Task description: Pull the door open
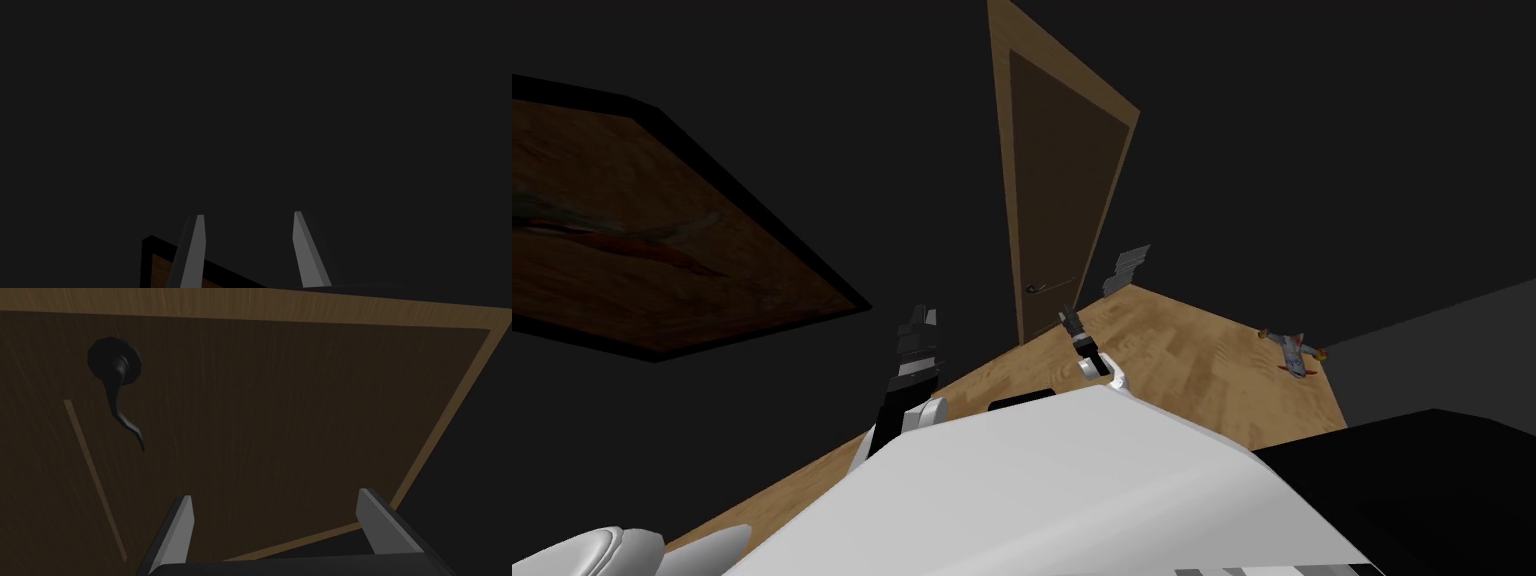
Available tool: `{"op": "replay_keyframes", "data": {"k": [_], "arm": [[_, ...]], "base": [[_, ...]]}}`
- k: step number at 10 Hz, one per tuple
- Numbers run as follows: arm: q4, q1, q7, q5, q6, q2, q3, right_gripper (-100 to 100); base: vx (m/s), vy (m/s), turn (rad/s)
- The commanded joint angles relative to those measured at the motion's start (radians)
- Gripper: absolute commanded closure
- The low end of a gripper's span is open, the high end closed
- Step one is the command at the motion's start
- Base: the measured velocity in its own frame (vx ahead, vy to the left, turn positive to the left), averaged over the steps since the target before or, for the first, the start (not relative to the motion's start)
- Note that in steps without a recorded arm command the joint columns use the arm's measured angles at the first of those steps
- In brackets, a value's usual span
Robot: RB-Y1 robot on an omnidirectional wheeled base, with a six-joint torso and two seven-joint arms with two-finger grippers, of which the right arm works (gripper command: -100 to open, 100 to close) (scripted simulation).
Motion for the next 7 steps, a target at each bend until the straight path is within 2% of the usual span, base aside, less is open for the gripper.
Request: {"op": "replay_keyframes", "data": {"k": [1, 4, 7], "arm": [[0.029, -0.01, -0.004, 0.005, -0.006, -0.003, 0.001, -100], [0.131, -0.05, -0.025, 0.027, -0.023, -0.026, 0.008, -100], [0.195, -0.076, -0.038, 0.041, -0.033, -0.041, 0.012, -100]], "base": [[0.067, -0.013, 0.042], [0.074, -0.011, 0.08], [0.074, -0.02, 0.054]]}}
